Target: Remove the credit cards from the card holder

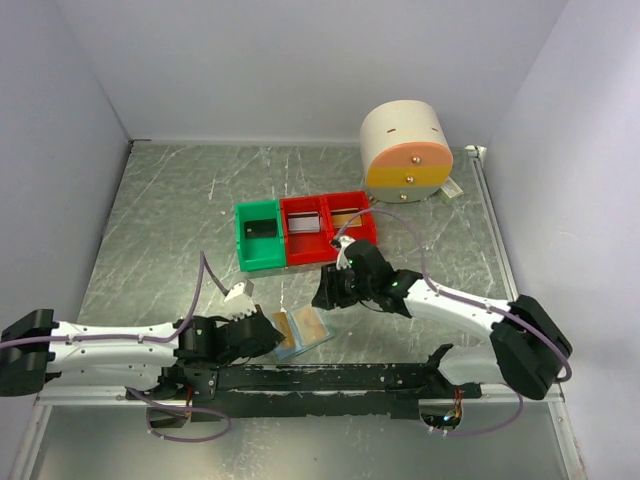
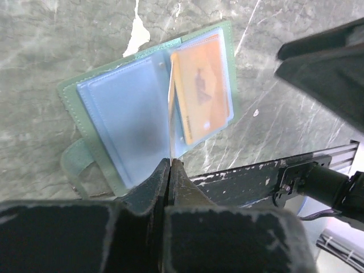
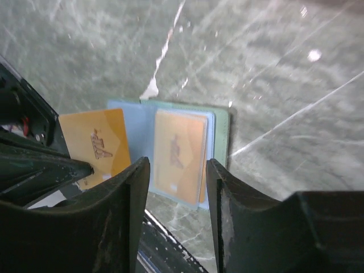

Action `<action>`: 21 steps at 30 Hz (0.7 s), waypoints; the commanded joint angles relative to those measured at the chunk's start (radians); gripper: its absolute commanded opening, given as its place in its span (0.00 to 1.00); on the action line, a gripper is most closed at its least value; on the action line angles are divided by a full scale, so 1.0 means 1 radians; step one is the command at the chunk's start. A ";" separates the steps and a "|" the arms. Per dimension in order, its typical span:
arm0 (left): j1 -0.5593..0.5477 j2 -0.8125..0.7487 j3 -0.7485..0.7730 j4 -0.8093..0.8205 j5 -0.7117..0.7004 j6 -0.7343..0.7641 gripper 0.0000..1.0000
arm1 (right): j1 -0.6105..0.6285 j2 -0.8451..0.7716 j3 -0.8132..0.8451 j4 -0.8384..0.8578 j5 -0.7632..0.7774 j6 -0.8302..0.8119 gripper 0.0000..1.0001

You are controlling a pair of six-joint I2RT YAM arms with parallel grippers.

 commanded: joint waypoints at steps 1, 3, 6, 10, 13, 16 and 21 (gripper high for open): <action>-0.010 -0.047 0.058 -0.148 -0.017 0.102 0.07 | -0.053 -0.080 0.012 -0.025 0.072 0.011 0.48; -0.010 -0.074 0.061 -0.126 -0.021 0.149 0.07 | -0.119 -0.122 -0.033 0.021 0.016 0.033 0.55; -0.011 -0.127 0.039 -0.038 -0.021 0.235 0.07 | -0.218 -0.185 -0.137 0.177 -0.127 0.086 0.78; -0.011 -0.218 -0.029 0.132 -0.014 0.346 0.07 | -0.273 -0.270 -0.256 0.382 -0.273 0.163 0.87; -0.011 -0.285 -0.090 0.260 -0.008 0.404 0.07 | -0.273 -0.294 -0.311 0.532 -0.388 0.219 0.86; -0.011 -0.337 -0.146 0.373 0.005 0.438 0.07 | -0.272 -0.267 -0.340 0.671 -0.505 0.295 0.81; -0.011 -0.358 -0.198 0.523 0.030 0.476 0.07 | -0.262 -0.194 -0.377 0.928 -0.596 0.424 0.69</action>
